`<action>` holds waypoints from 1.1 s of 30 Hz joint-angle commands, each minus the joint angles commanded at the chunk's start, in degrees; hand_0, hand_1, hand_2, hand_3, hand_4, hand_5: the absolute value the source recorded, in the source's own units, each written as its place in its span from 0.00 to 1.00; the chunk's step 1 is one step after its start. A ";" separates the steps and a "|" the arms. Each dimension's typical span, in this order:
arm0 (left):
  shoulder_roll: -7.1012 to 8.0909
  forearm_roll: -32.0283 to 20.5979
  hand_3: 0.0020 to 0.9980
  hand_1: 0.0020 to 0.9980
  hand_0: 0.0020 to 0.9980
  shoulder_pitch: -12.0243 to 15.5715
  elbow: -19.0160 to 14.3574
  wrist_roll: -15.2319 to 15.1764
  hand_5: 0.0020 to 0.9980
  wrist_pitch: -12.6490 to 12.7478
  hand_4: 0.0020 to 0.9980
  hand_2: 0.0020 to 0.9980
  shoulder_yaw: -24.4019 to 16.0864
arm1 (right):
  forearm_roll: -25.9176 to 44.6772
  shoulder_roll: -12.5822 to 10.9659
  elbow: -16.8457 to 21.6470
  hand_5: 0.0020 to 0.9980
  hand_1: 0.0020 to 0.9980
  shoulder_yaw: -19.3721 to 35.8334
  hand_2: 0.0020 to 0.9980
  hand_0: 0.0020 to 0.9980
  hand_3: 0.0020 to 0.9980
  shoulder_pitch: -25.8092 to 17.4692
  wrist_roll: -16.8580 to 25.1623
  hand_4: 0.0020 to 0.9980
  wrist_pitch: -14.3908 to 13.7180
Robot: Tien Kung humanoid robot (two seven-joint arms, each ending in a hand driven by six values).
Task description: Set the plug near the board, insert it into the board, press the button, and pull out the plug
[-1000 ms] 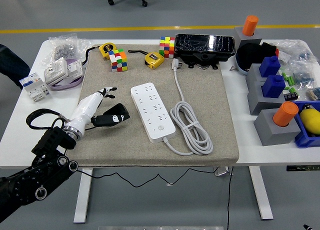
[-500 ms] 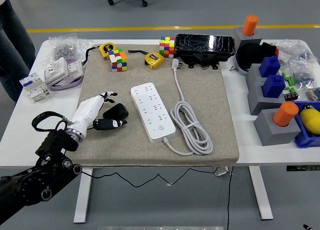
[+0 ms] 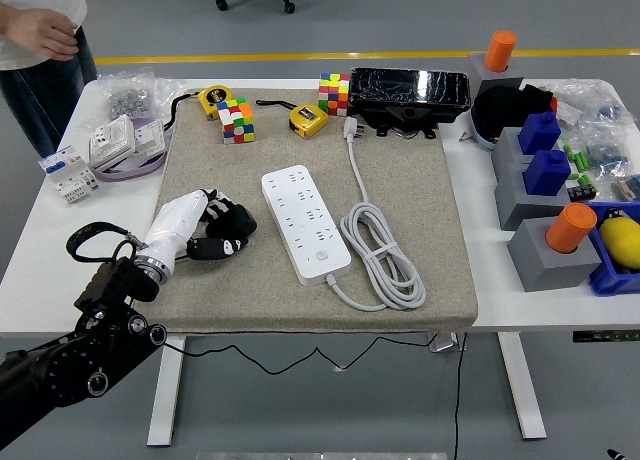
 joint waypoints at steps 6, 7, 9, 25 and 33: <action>0.13 -0.32 0.51 0.32 0.31 0.16 -1.07 0.41 0.00 0.09 0.57 0.41 -0.30 | -0.02 -0.06 0.07 0.42 0.64 -0.02 0.66 0.54 0.56 0.06 0.04 0.90 -0.03; 0.17 -0.38 0.51 0.32 0.31 0.14 -1.45 0.23 0.00 0.19 0.57 0.41 -0.37 | 0.00 -0.08 0.07 0.42 0.64 0.01 0.66 0.54 0.56 0.07 0.05 0.90 -0.04; 0.29 -0.78 0.51 0.32 0.31 0.01 -2.13 -0.67 0.00 0.56 0.57 0.41 -0.42 | 0.00 -0.08 0.04 0.42 0.64 0.05 0.66 0.54 0.56 0.06 0.04 0.90 -0.05; -0.57 -4.14 0.51 0.32 0.32 -4.03 -3.45 -6.05 0.00 0.35 0.59 0.41 5.34 | 0.32 -0.34 0.07 0.42 0.64 -0.72 0.66 0.54 0.56 0.23 0.03 0.90 -0.07; -2.20 -3.73 0.51 0.33 0.32 -5.11 -0.83 -5.58 0.00 0.28 0.59 0.41 6.86 | 0.64 -0.38 -0.06 0.42 0.64 -1.33 0.66 0.54 0.56 0.38 0.00 0.90 -0.04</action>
